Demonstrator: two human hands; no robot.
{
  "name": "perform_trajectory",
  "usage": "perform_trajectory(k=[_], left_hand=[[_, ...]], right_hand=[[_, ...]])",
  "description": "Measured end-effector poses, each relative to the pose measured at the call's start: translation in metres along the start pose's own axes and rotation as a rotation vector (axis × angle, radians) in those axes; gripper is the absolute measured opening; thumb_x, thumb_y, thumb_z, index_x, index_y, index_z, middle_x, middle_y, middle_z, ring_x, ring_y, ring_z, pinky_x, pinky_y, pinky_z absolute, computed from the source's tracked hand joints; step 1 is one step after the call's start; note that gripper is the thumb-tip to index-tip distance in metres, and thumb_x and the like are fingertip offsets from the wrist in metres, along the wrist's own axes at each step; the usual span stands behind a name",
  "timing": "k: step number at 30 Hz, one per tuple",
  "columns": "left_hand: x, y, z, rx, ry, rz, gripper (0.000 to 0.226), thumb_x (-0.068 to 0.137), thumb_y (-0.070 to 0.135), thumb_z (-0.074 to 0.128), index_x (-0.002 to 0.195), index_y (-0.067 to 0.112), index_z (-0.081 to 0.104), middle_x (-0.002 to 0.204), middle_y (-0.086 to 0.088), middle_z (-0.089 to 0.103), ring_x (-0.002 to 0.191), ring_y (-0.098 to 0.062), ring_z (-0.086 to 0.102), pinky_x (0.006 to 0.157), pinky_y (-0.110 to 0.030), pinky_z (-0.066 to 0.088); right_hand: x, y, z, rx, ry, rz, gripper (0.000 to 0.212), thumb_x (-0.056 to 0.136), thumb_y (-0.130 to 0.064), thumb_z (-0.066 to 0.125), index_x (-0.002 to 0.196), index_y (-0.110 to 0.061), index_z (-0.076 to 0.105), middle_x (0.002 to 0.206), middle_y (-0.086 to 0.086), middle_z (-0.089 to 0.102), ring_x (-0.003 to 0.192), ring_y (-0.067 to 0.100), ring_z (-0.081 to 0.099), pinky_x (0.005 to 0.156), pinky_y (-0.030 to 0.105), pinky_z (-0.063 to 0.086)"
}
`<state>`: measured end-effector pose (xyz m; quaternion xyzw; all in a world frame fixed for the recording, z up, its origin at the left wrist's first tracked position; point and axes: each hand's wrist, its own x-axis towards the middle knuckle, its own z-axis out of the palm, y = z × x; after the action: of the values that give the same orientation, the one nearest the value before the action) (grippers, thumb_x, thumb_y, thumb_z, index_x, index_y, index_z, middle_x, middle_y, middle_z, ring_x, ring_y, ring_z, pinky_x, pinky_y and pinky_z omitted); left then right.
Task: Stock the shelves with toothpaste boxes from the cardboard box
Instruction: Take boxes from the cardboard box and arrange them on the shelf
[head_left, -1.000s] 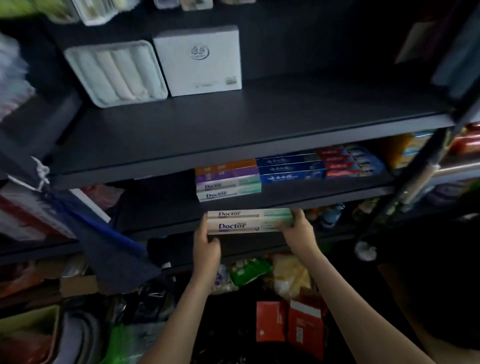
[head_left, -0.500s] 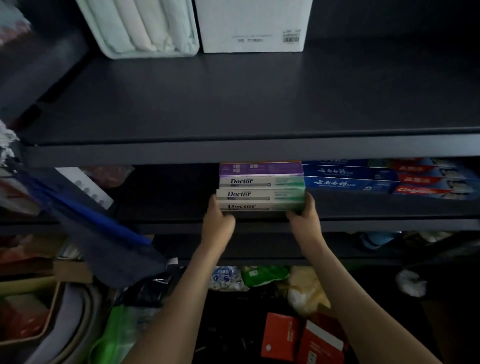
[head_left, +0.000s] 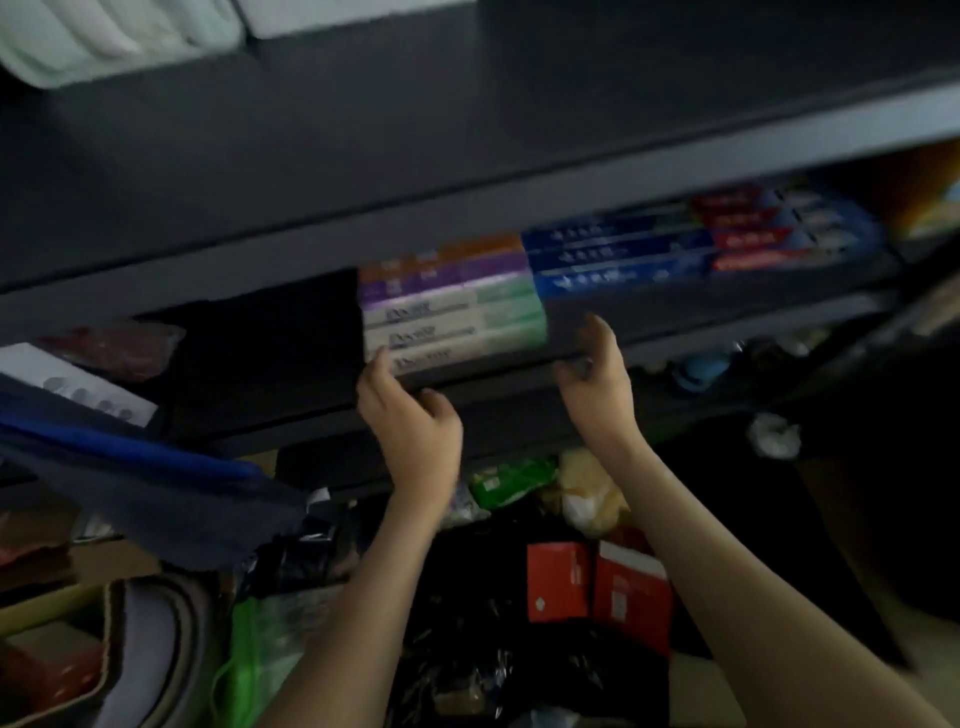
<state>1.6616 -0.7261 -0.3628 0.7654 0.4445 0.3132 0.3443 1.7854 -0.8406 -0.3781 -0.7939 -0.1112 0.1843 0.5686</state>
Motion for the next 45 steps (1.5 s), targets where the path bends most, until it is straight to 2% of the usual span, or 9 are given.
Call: perform_trajectory(k=[3,9,12,17,27,32,37,41,45], left_hand=[[-0.087,0.000,0.040,-0.014,-0.270,0.286,0.051,0.081,0.009,0.043,0.130,-0.002,0.046,0.126,-0.020,0.048,0.119,-0.032,0.045,0.104,-0.039,0.037],[-0.275,-0.003,0.113,-0.009,-1.370,0.215,0.046,0.088,0.005,0.056,0.132,0.011,0.048,0.130,-0.005,0.047,0.119,-0.010,0.044,0.102,-0.015,0.034],[-0.356,-0.017,0.137,0.117,-1.613,0.268,0.044,0.091,0.010,0.055,0.134,0.015,0.046,0.130,-0.006,0.045,0.113,-0.017,0.050,0.096,-0.027,0.043],[-0.463,-0.071,0.163,0.371,-1.933,0.351,0.041,0.097,0.019,0.048,0.138,0.018,0.040,0.138,-0.001,0.038,0.125,-0.018,0.040,0.098,-0.024,0.035],[-0.563,-0.257,0.205,0.871,-2.017,0.423,0.050,0.095,0.019,0.053,0.142,0.016,0.038,0.140,-0.010,0.038,0.123,-0.028,0.047,0.105,-0.036,0.038],[-0.576,-0.311,0.210,0.937,-1.987,0.351,0.059,0.092,0.011,0.055,0.146,0.013,0.030,0.150,-0.012,0.034,0.136,-0.028,0.036,0.111,-0.035,0.031],[-0.583,-0.307,0.207,0.870,-1.962,0.265,0.071,0.088,0.003,0.053,0.149,0.021,0.021,0.151,-0.008,0.031,0.135,-0.025,0.040,0.110,-0.034,0.033],[-0.574,-0.255,0.196,0.756,-1.977,0.245,0.081,0.087,0.004,0.060,0.151,0.026,0.017,0.144,-0.006,0.027,0.124,-0.020,0.045,0.102,-0.025,0.034],[-0.539,-0.175,0.178,0.602,-2.044,0.262,0.071,0.088,0.011,0.066,0.145,0.029,0.028,0.135,0.006,0.031,0.123,-0.009,0.038,0.100,-0.023,0.038]], right_hand=[[-0.048,0.051,-0.048,-0.061,0.121,0.034,0.057,0.088,-0.002,0.058,0.141,-0.010,0.038,0.136,0.005,0.048,0.123,0.012,0.047,0.098,0.016,0.037],[-0.188,0.188,-0.174,-0.097,0.340,0.450,0.049,0.090,-0.003,0.056,0.136,-0.010,0.043,0.123,0.002,0.054,0.105,0.012,0.057,0.081,0.010,0.041],[-0.271,0.257,-0.218,-0.132,0.389,0.642,0.049,0.089,-0.005,0.058,0.136,-0.009,0.043,0.130,0.008,0.053,0.120,0.019,0.051,0.094,0.026,0.043],[-0.390,0.357,-0.236,-0.129,0.398,0.882,0.042,0.090,-0.006,0.056,0.131,-0.010,0.048,0.123,0.004,0.054,0.112,0.014,0.050,0.083,0.019,0.036],[-0.533,0.565,-0.111,-0.320,-0.005,1.121,0.056,0.087,-0.024,0.058,0.138,-0.017,0.035,0.140,0.005,0.042,0.129,0.023,0.040,0.106,0.037,0.033],[-0.541,0.613,-0.075,-0.665,0.073,1.030,0.075,0.051,-0.012,0.083,0.120,-0.006,0.055,0.110,0.016,0.057,0.099,0.035,0.056,0.082,0.049,0.052],[-0.535,0.607,-0.088,-0.670,0.048,0.961,0.066,0.073,-0.019,0.073,0.132,-0.010,0.045,0.127,0.012,0.051,0.117,0.031,0.048,0.096,0.046,0.045],[-0.538,0.559,-0.124,-0.304,0.100,0.870,0.056,0.085,-0.029,0.060,0.135,-0.024,0.034,0.127,-0.002,0.045,0.114,0.016,0.042,0.092,0.028,0.038],[-0.535,0.471,-0.182,-0.042,0.145,0.816,0.054,0.089,-0.031,0.058,0.138,-0.029,0.036,0.125,-0.011,0.046,0.111,0.006,0.042,0.090,0.026,0.039]])
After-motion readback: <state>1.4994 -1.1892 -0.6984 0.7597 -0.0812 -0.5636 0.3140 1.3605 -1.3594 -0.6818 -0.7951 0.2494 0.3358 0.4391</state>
